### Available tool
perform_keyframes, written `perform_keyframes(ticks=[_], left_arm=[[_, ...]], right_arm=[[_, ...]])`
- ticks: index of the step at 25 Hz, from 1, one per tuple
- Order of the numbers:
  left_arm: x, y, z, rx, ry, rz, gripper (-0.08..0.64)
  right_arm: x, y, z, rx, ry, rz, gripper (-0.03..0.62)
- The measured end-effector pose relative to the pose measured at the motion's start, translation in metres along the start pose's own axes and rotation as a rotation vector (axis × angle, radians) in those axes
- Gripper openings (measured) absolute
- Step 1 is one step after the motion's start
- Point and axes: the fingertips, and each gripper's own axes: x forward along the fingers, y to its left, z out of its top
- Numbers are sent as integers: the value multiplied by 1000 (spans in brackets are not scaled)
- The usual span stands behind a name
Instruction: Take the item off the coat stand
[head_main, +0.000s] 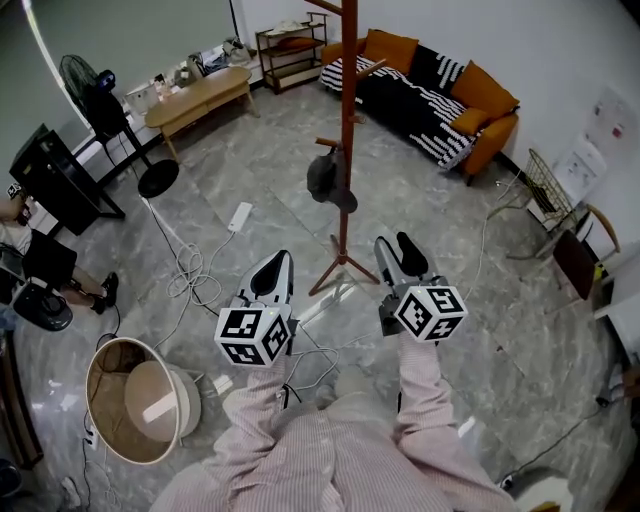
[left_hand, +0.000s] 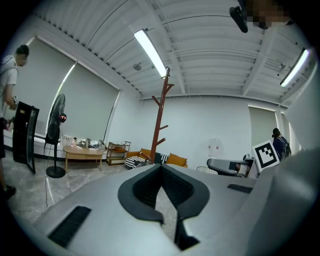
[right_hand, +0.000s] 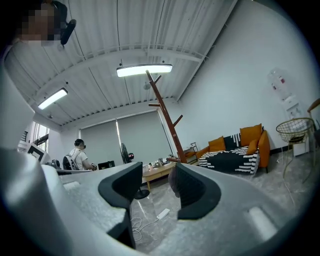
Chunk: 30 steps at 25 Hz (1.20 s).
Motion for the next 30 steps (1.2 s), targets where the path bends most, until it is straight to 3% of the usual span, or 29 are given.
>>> perform_keyframes(ticks=[11,30], left_arm=[[71,39,-3,-48,11,32,2],[194,103,-31,-138,87,157,2]], right_arm=[[92,-32,-17,10,78,38,190],[238,-101,-70,20,279,111,190]])
